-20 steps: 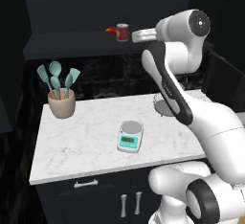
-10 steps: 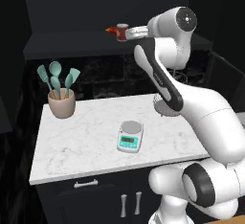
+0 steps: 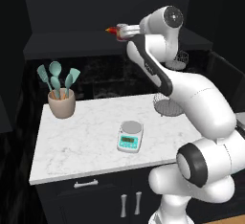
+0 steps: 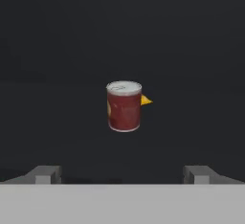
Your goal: Pick the canned food and place it on the digital scale for weighing, and close the cabinet.
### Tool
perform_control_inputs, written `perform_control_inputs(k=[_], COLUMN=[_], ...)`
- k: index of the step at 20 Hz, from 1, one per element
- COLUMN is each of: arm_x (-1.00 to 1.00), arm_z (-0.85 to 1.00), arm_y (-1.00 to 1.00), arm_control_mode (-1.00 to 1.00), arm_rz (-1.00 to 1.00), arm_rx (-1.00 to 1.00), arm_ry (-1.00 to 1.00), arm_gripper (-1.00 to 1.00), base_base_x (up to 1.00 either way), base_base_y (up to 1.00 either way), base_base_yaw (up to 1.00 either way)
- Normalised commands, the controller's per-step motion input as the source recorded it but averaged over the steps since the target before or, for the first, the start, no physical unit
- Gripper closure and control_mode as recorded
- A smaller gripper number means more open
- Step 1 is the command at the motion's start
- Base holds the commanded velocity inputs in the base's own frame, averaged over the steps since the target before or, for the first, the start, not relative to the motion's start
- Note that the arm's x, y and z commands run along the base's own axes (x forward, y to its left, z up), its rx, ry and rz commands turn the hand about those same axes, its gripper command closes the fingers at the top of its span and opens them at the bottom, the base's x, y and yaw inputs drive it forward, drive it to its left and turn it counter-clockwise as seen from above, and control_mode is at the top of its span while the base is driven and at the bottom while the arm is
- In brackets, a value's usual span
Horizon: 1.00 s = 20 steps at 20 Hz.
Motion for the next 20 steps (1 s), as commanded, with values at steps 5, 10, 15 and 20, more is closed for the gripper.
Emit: perform_control_inputs(k=[5,10,15,20], arm_x=[0.47,0.43,0.28,0.32], arm_z=[0.0,0.04,0.16,0.07], arm_y=[0.09,0.01,0.0,0.07], arm_control_mode=[-1.0,-1.0,-1.0,-1.0], arm_rz=[0.0,0.0,0.0,0.0], arm_rx=[0.0,0.0,0.0,0.0], arm_ry=[0.04,0.06,0.0,0.01], arm_gripper=[-1.0,-1.0,-1.0,-1.0], base_base_x=[0.0,0.0,0.0,0.0], base_base_y=[0.0,0.0,0.0,0.0], base_base_yaw=[0.0,0.0,0.0,0.0])
